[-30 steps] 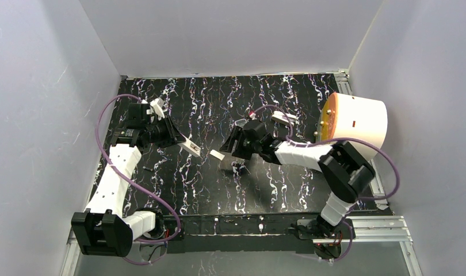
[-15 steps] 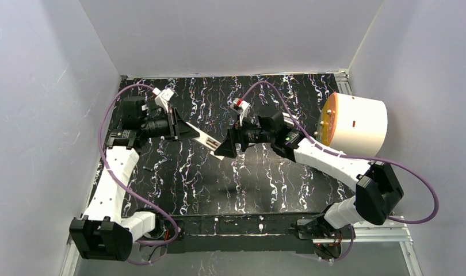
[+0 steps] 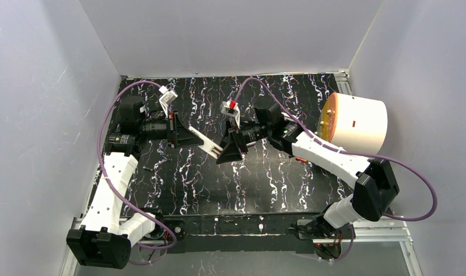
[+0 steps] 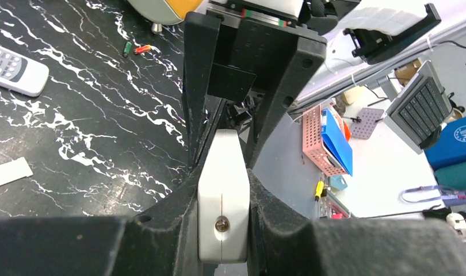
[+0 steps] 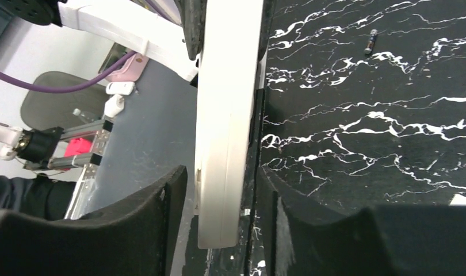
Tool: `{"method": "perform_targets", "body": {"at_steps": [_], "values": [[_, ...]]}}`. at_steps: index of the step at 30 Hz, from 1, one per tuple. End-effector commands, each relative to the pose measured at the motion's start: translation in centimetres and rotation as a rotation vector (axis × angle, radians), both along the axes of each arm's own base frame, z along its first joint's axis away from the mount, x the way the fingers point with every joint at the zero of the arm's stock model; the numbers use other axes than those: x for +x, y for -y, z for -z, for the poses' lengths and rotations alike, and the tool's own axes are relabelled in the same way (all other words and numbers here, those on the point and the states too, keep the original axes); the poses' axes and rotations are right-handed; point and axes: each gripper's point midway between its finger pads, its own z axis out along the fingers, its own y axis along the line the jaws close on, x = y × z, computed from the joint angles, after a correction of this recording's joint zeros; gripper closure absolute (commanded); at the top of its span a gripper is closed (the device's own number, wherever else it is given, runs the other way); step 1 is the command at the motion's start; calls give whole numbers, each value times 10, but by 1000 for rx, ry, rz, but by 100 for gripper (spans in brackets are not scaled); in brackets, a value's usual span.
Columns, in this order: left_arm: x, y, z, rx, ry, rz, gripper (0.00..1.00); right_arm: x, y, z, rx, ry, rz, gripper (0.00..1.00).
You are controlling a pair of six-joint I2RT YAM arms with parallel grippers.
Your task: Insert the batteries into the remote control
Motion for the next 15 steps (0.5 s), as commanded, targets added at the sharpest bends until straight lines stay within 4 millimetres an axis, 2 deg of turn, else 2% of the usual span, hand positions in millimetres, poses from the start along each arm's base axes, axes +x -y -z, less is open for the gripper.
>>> {"method": "perform_targets", "body": {"at_steps": [1, 4, 7, 9, 10, 12, 15], "values": [[-19, 3, -15, -36, 89, 85, 100, -8, 0, -24, 45, -3, -73, 50], [-20, 3, -16, -28, 105, 77, 98, -8, -4, -27, 54, -22, -84, 69], [-19, 2, -19, -24, 108, 58, 78, -5, -8, -28, 61, -42, -76, 87], [-18, 2, -25, -29, 121, 38, 53, -1, -11, -30, 77, -60, -47, 91], [-17, 2, -29, -35, 134, 26, 45, 2, -13, -34, 96, -65, -29, 92], [-13, 3, -43, -62, 200, -6, 35, 7, -17, -41, 134, -102, 26, 93], [-6, 4, -63, -135, 248, -80, 28, 14, -20, -57, 230, -148, 92, 94]]}}
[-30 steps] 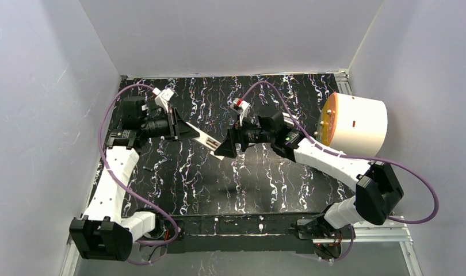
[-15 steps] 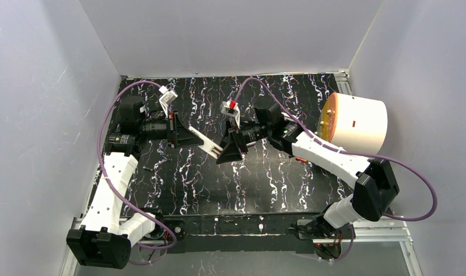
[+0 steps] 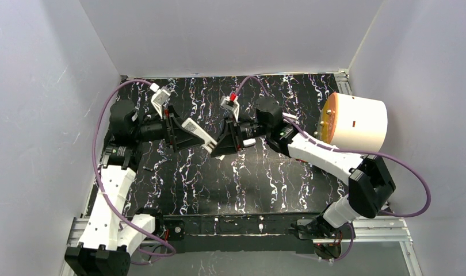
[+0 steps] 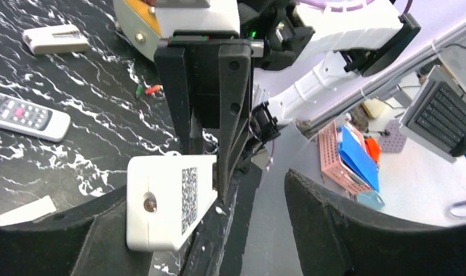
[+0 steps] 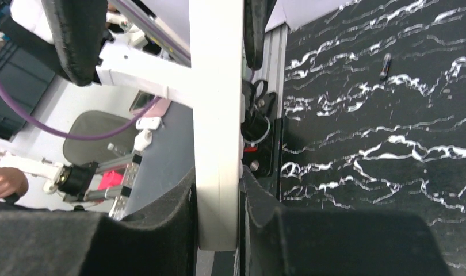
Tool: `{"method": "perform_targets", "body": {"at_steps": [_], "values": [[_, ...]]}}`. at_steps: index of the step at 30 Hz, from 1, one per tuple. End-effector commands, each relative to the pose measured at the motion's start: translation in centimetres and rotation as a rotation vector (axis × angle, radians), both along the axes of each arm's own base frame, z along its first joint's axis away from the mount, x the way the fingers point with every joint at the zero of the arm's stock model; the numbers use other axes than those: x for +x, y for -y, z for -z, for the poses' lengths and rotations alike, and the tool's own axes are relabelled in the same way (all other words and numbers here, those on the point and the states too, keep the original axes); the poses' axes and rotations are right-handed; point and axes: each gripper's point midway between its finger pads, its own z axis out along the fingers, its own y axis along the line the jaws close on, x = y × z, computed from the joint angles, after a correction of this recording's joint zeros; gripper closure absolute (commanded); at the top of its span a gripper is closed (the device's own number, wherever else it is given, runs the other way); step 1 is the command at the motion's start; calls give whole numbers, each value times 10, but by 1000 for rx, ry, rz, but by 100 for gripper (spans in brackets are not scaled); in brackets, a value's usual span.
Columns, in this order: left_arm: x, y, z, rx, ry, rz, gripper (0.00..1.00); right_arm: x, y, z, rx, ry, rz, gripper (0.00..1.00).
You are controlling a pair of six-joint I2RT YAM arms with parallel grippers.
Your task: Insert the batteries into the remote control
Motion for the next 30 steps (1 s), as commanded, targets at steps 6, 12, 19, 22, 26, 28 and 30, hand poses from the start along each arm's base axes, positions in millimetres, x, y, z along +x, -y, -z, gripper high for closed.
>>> {"method": "perform_targets", "body": {"at_steps": [6, 12, 19, 22, 26, 28, 30], "values": [[21, -2, -56, -189, 87, -221, 29, 21, -8, -74, 358, -138, 178, 94], [31, -6, -68, -267, 79, -294, 42, 24, -9, -80, 388, -161, 192, 94], [41, -5, -64, -303, 33, -308, 40, 17, -11, -84, 378, -150, 164, 93], [45, -4, -64, -310, 27, -312, 40, 14, -14, -82, 368, -144, 156, 93], [49, -4, -62, -311, 13, -319, 47, 14, -17, -77, 343, -137, 165, 93], [51, -3, -59, -308, 4, -319, 53, 14, -17, -76, 336, -133, 167, 93], [51, -3, -57, -304, -2, -314, 64, 17, -18, -74, 326, -133, 185, 93]]}}
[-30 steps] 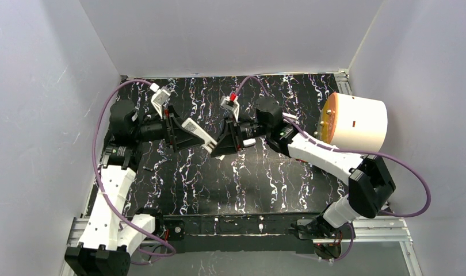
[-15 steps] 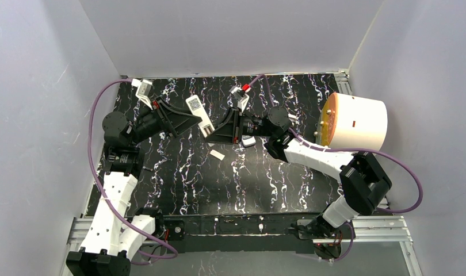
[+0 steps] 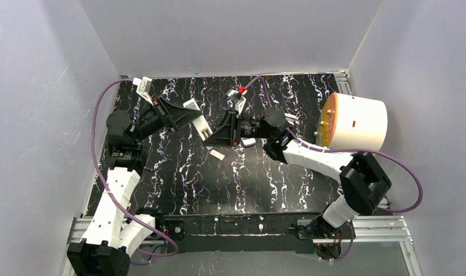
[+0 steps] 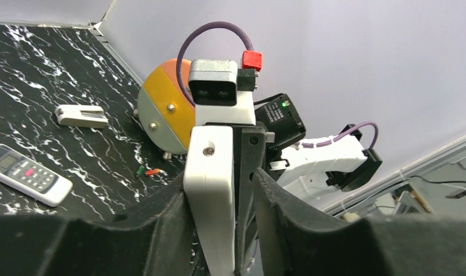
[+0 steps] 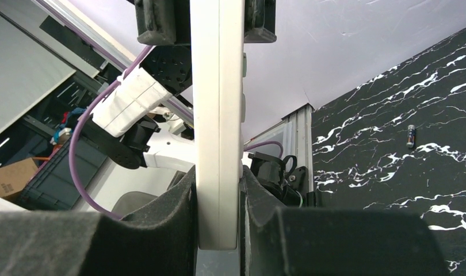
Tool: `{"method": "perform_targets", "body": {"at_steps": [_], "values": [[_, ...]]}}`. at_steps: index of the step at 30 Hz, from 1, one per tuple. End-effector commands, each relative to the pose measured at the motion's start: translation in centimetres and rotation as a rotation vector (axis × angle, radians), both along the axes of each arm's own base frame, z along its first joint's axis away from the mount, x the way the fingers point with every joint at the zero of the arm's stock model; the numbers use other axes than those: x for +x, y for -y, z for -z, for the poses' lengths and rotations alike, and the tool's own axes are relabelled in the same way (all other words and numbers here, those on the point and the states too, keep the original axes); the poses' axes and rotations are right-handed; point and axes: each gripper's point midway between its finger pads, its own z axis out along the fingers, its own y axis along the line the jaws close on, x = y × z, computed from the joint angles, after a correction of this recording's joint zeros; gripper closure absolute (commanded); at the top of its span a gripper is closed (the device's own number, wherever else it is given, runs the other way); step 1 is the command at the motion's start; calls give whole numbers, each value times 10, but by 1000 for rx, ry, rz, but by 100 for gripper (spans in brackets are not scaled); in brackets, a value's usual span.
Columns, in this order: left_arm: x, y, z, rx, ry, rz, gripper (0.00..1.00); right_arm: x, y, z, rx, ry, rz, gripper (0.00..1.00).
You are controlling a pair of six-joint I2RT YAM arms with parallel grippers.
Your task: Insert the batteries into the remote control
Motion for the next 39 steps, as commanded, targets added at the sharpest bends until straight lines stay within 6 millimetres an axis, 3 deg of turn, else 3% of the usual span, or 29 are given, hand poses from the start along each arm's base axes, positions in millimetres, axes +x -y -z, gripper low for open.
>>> {"method": "perform_targets", "body": {"at_steps": [1, 3, 5, 8, 9, 11, 14, 17, 20, 23, 26, 31, 39], "values": [[-2, 1, -4, -2, 39, 6, 71, 2, 1, -26, 54, 80, 35, 93], [-1, 1, -3, 2, 43, 2, 87, 3, 1, -25, 50, 75, 47, 92], [-1, 0, -2, 8, 56, -5, 100, 8, 1, -21, 32, 74, 77, 78], [4, -2, 3, 19, 70, -33, 100, 22, 3, -8, -30, 77, 178, 35], [7, -3, 7, 28, 76, -51, 100, 29, 6, -2, -61, 79, 224, 26], [16, -7, 21, 58, 55, -104, 100, 47, 14, 11, -136, 80, 335, 20], [35, -20, 53, 136, -14, -228, 100, 75, 36, 33, -272, 69, 508, 18], [52, -43, 89, 239, -122, -398, 100, 108, 75, 56, -424, 45, 744, 19], [57, -67, 119, 350, -215, -527, 100, 136, 138, 93, -677, -12, 1058, 21], [54, -73, 131, 400, -231, -550, 100, 148, 201, 121, -918, -50, 1321, 24], [51, -73, 137, 406, -238, -542, 100, 150, 239, 144, -1099, -53, 1436, 25], [52, -72, 142, 416, -247, -535, 100, 157, 279, 175, -1266, -160, 1513, 30], [50, -69, 148, 422, -264, -511, 100, 161, 303, 239, -1457, -232, 1481, 44]]}}
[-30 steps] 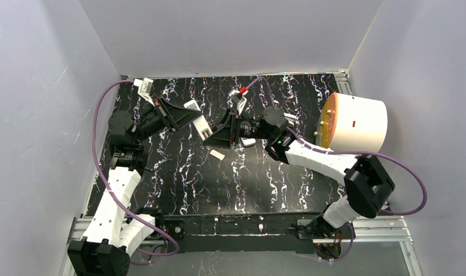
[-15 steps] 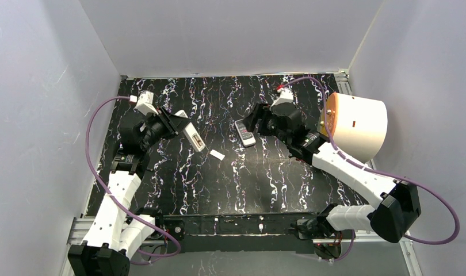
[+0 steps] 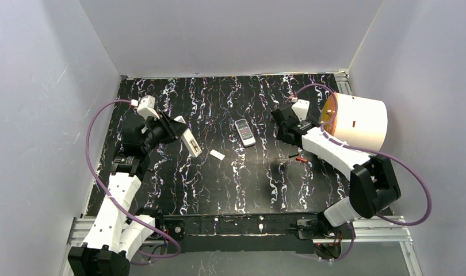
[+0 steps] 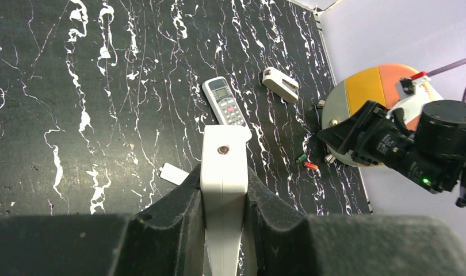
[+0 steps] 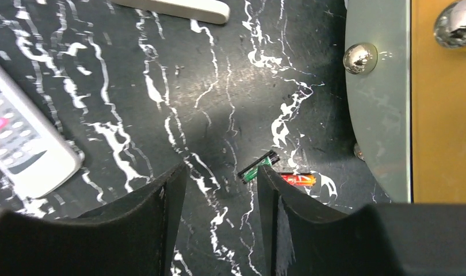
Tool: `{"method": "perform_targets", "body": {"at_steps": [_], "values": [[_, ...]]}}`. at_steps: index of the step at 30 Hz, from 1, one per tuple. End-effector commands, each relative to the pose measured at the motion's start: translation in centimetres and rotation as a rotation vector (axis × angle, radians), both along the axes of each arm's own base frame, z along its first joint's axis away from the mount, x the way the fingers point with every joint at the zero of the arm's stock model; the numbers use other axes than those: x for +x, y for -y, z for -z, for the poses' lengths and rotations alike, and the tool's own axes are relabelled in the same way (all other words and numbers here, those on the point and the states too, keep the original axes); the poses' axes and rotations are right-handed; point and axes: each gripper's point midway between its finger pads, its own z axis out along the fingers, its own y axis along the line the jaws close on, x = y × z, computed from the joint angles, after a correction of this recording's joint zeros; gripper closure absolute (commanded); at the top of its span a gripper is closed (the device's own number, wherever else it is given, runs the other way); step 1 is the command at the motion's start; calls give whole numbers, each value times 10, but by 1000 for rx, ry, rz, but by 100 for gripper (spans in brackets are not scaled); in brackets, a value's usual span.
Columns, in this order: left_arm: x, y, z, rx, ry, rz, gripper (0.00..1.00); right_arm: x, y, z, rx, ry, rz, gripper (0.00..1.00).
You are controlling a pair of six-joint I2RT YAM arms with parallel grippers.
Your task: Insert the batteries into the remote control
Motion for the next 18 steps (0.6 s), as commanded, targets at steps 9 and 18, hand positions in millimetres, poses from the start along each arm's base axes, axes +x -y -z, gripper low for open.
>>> {"method": "perform_targets", "body": {"at_steps": [9, 18], "values": [[-4, 0, 9, 21, -12, 11, 100, -1, 40, 46, -158, -137, 53, 48], [-2, 1, 9, 17, -15, 14, 100, -9, 54, 65, -166, -188, 50, 62]]}}
